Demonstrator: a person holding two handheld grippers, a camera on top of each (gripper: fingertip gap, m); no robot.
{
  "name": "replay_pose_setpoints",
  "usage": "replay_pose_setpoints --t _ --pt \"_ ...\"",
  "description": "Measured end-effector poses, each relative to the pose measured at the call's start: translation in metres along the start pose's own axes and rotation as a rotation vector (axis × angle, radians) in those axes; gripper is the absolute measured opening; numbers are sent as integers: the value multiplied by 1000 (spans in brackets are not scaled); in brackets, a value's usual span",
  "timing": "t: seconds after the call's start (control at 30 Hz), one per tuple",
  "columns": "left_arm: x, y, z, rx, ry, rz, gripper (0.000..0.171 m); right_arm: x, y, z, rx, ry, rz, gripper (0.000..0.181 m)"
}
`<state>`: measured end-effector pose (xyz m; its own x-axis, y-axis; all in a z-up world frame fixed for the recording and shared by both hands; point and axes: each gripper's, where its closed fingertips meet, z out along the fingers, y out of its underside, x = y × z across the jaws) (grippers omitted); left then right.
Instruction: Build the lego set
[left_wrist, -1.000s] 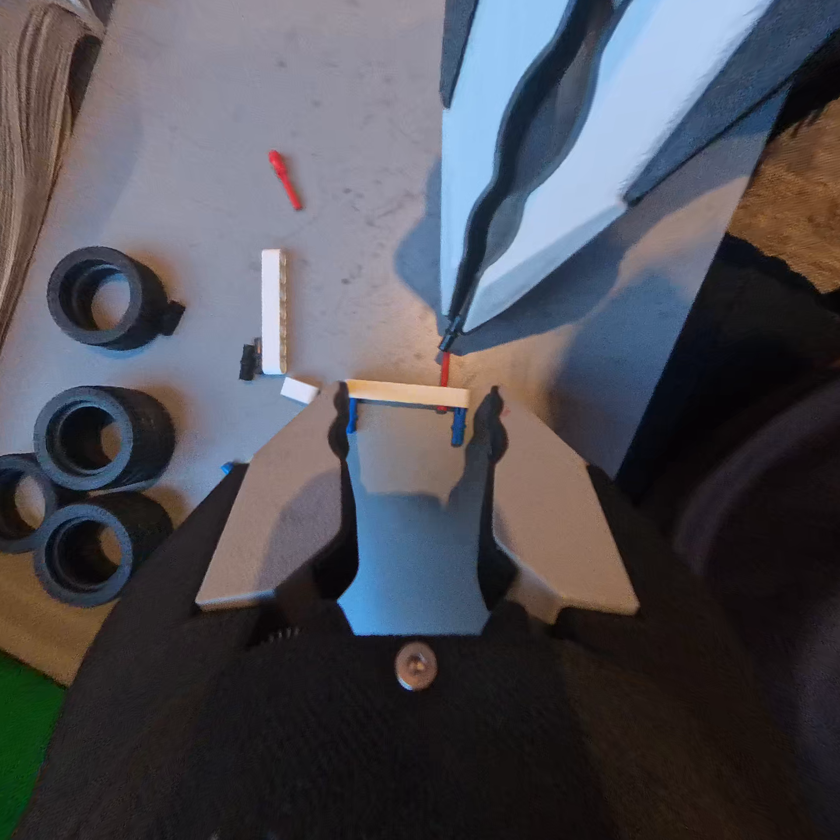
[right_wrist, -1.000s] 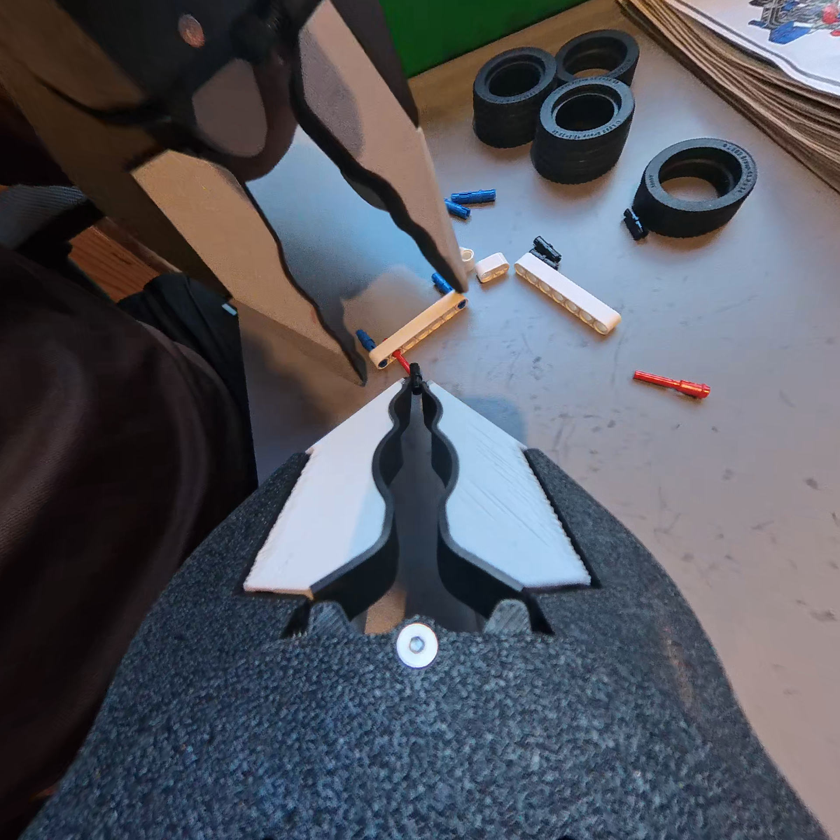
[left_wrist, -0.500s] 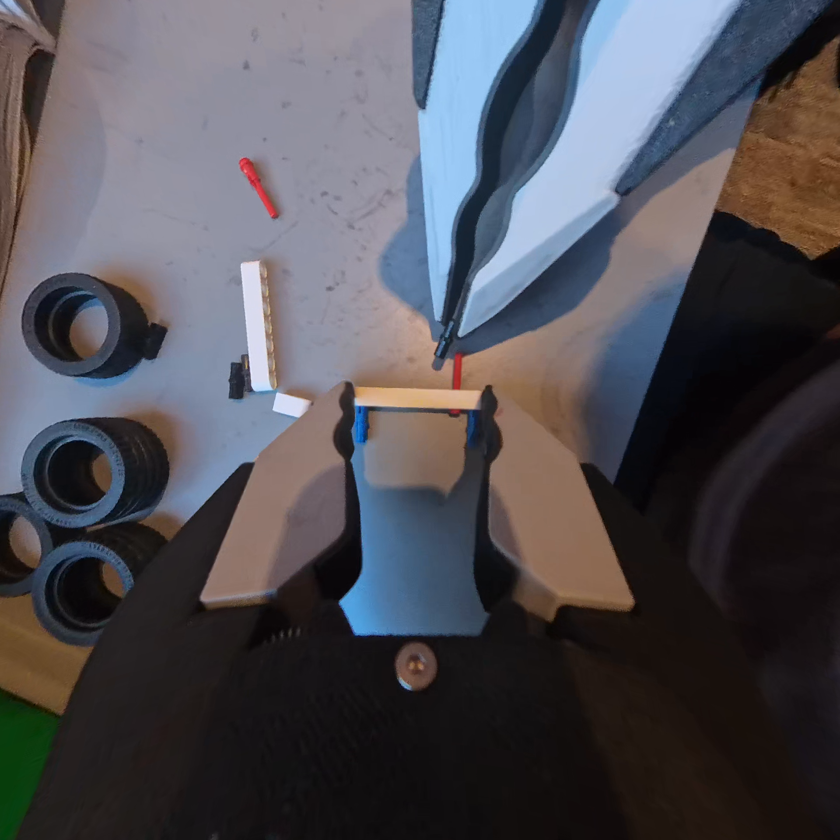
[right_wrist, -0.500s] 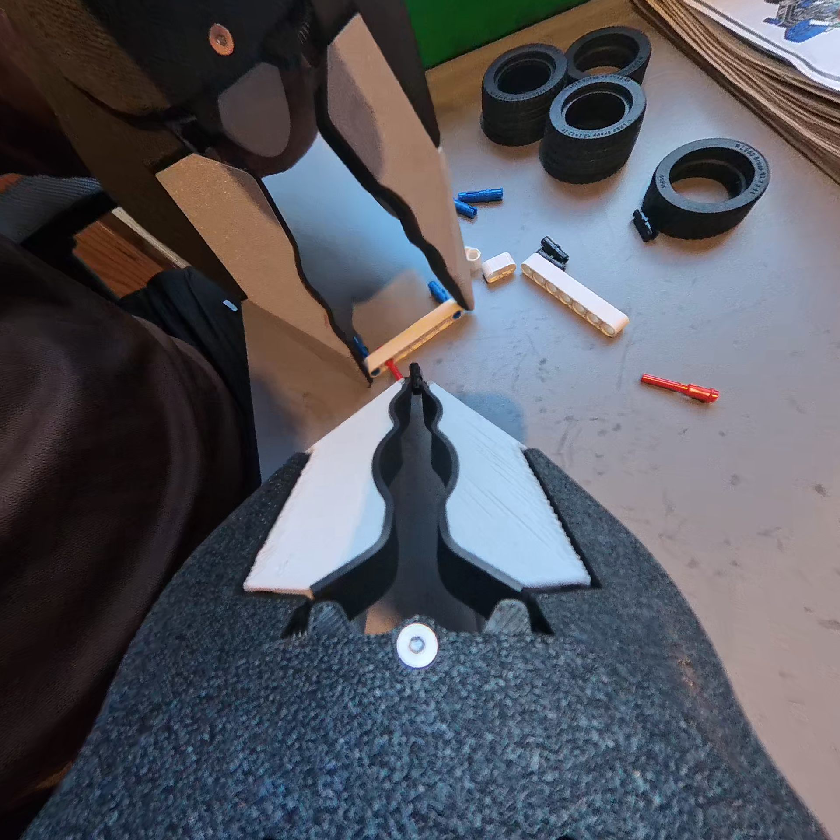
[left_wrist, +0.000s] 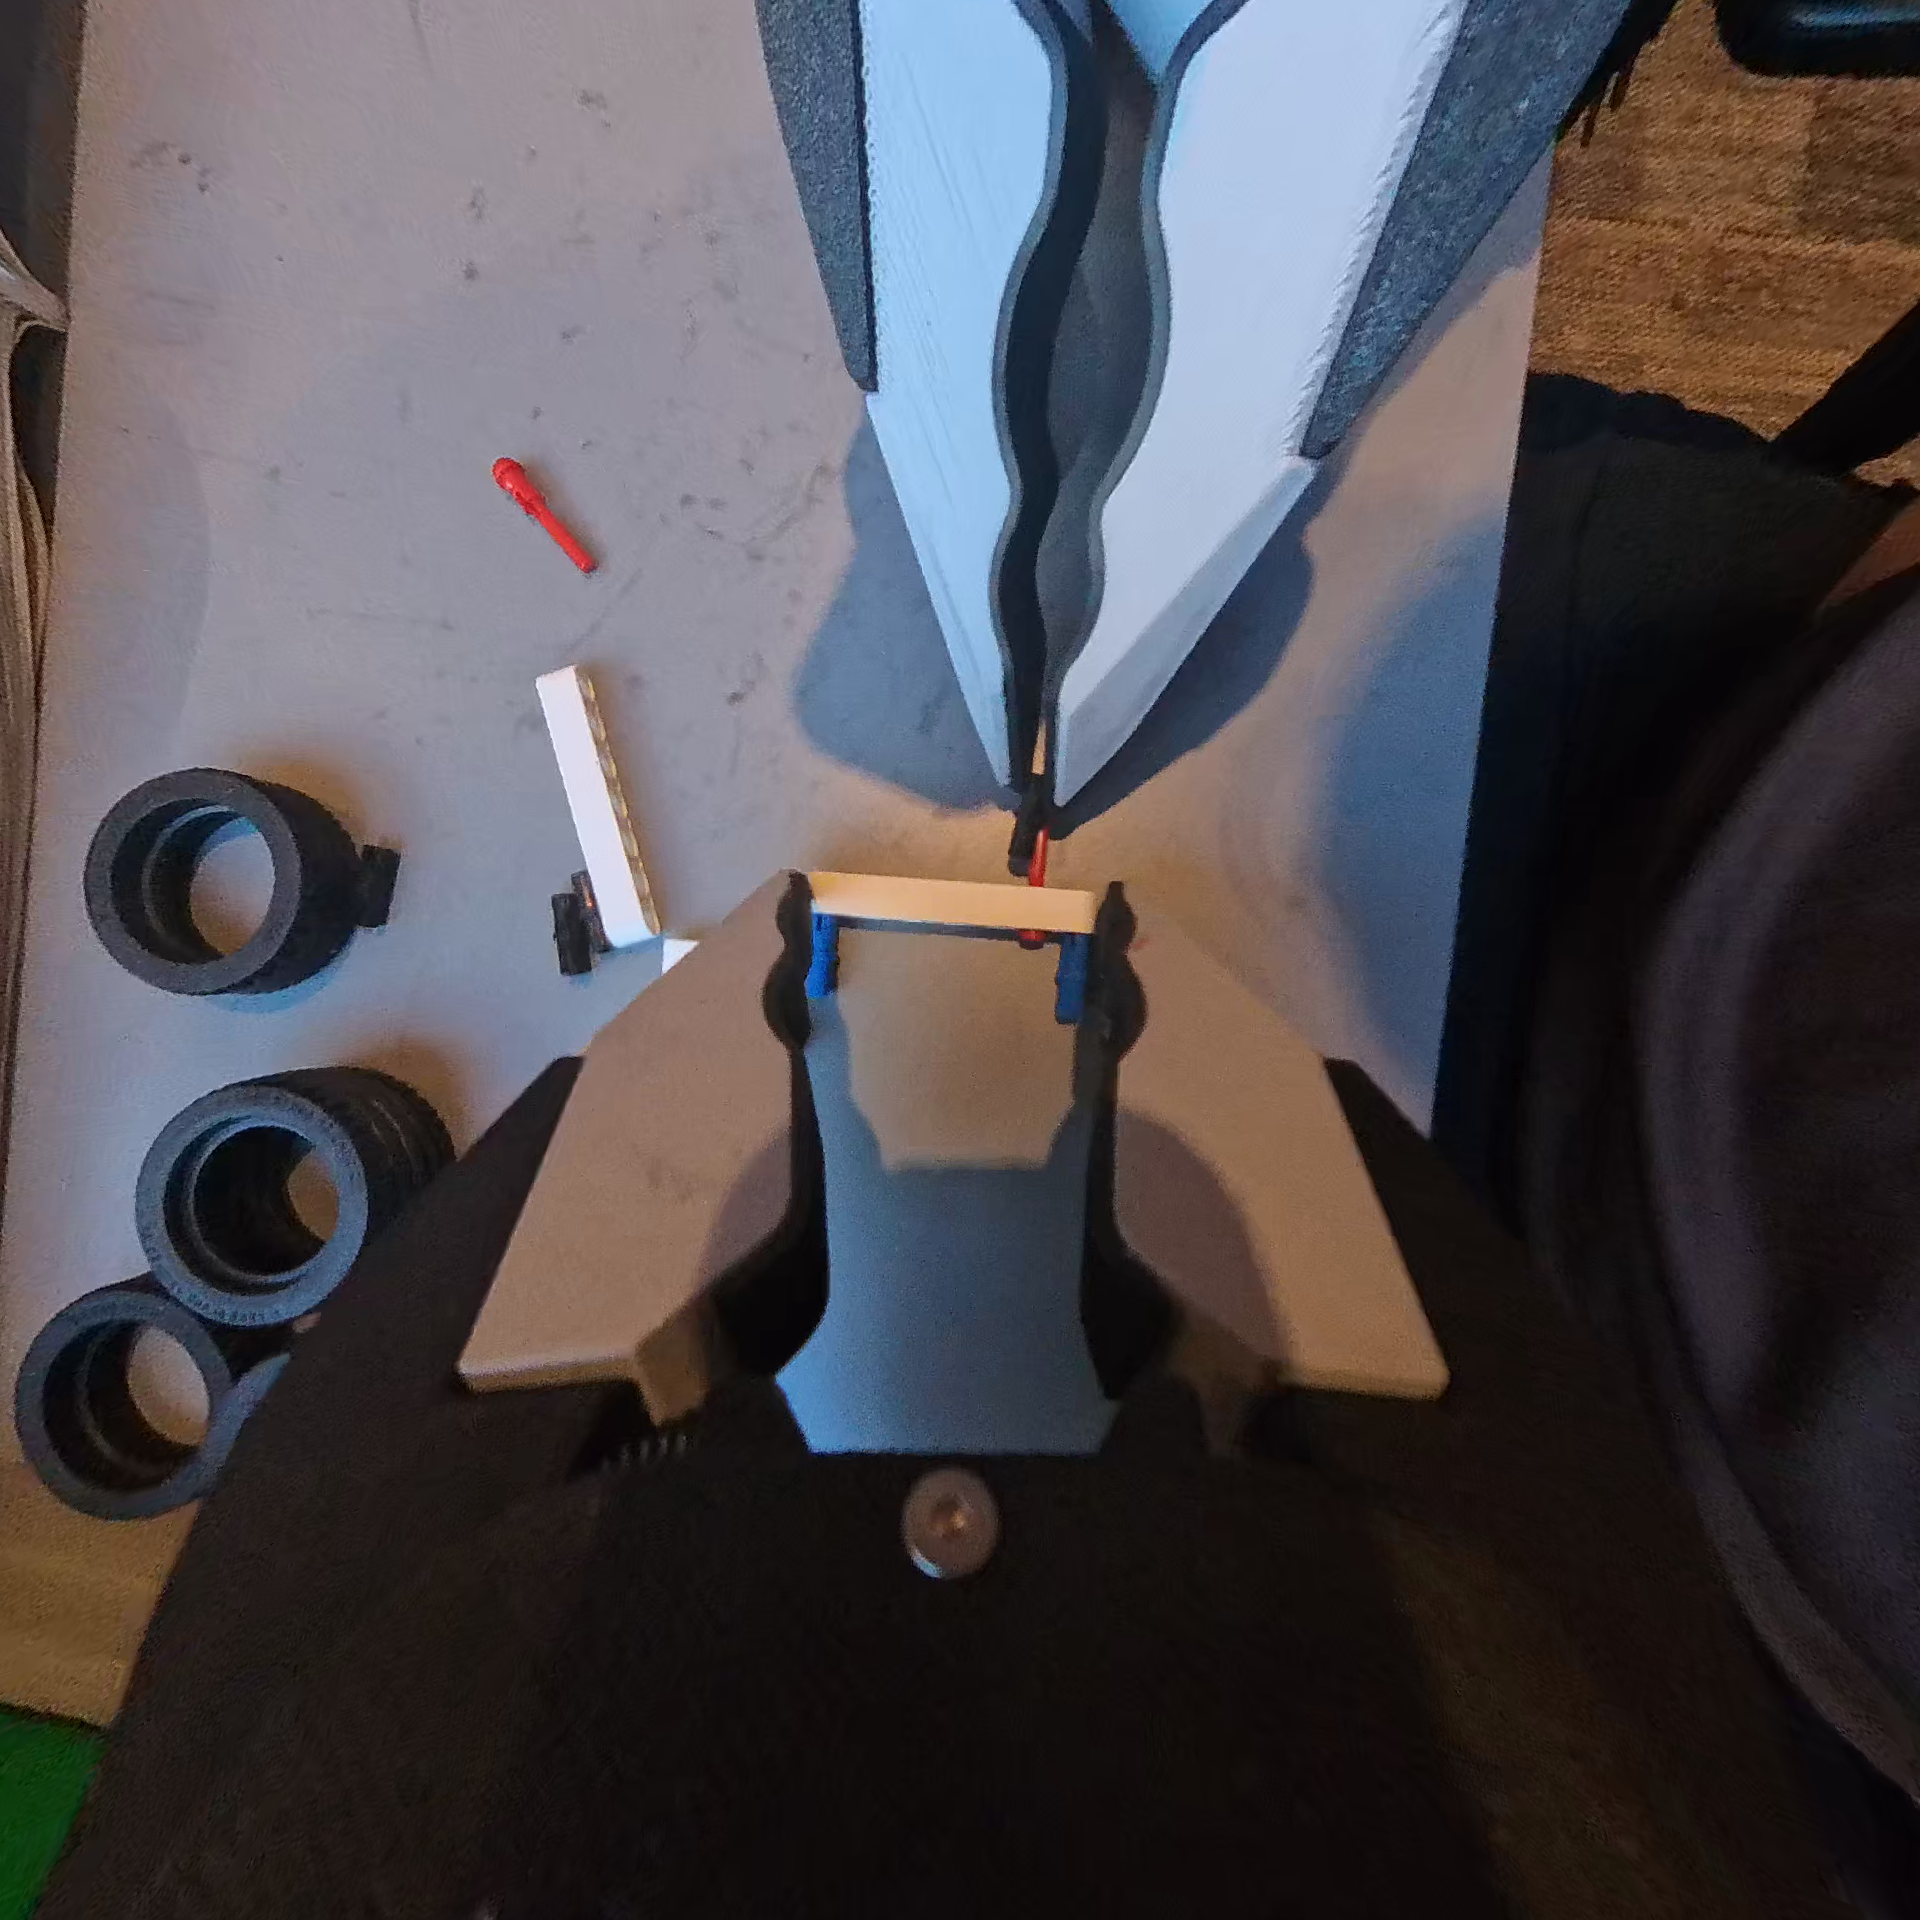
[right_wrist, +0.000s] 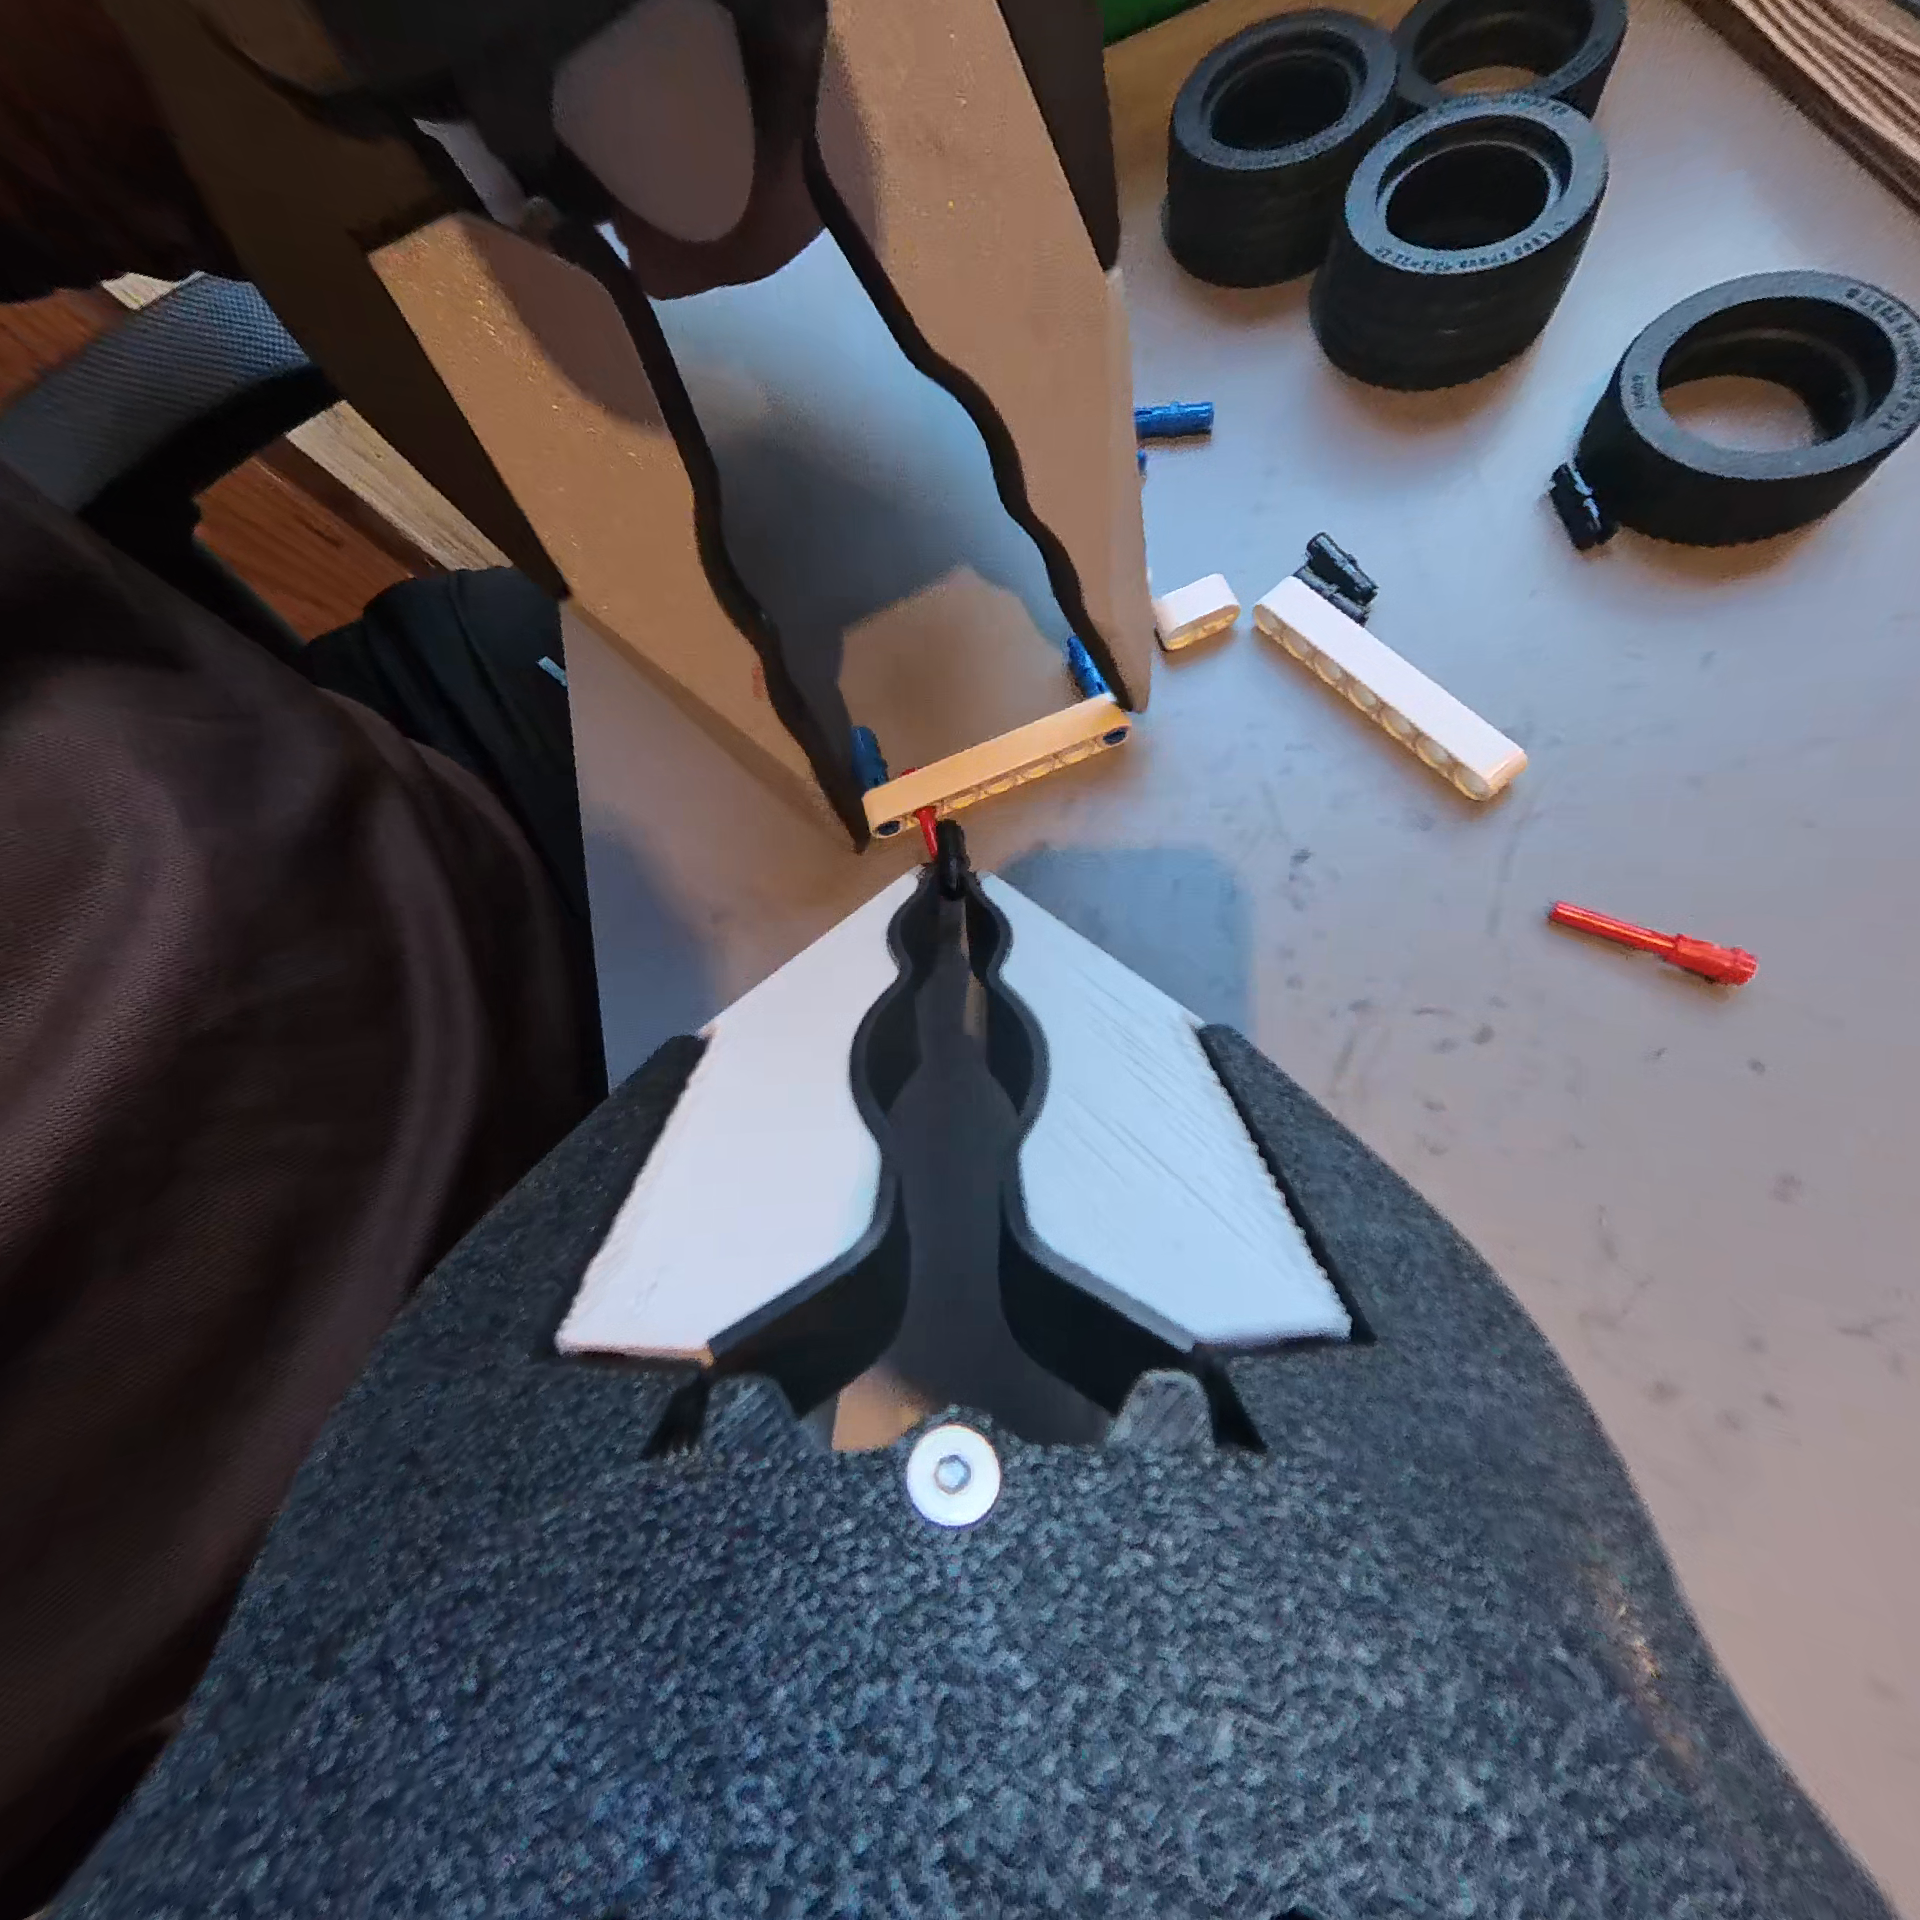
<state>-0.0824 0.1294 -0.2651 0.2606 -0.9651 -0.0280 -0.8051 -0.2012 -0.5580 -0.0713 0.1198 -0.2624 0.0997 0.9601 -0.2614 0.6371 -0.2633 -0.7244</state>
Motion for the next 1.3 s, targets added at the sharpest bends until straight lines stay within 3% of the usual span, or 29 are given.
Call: replay_pose_setpoints --t 0.13,0.77,1.3 --pt "1 -5 -6 41 23 -28 56 1 -1 0 4 7 5 6" --pt "-9 9 -1 -15 40 12 54 7 7 -3 -28 32 -1 0" --pt "-2 4 -9 16 37 -2 54 31 7 -20 -14 140 -122 20"
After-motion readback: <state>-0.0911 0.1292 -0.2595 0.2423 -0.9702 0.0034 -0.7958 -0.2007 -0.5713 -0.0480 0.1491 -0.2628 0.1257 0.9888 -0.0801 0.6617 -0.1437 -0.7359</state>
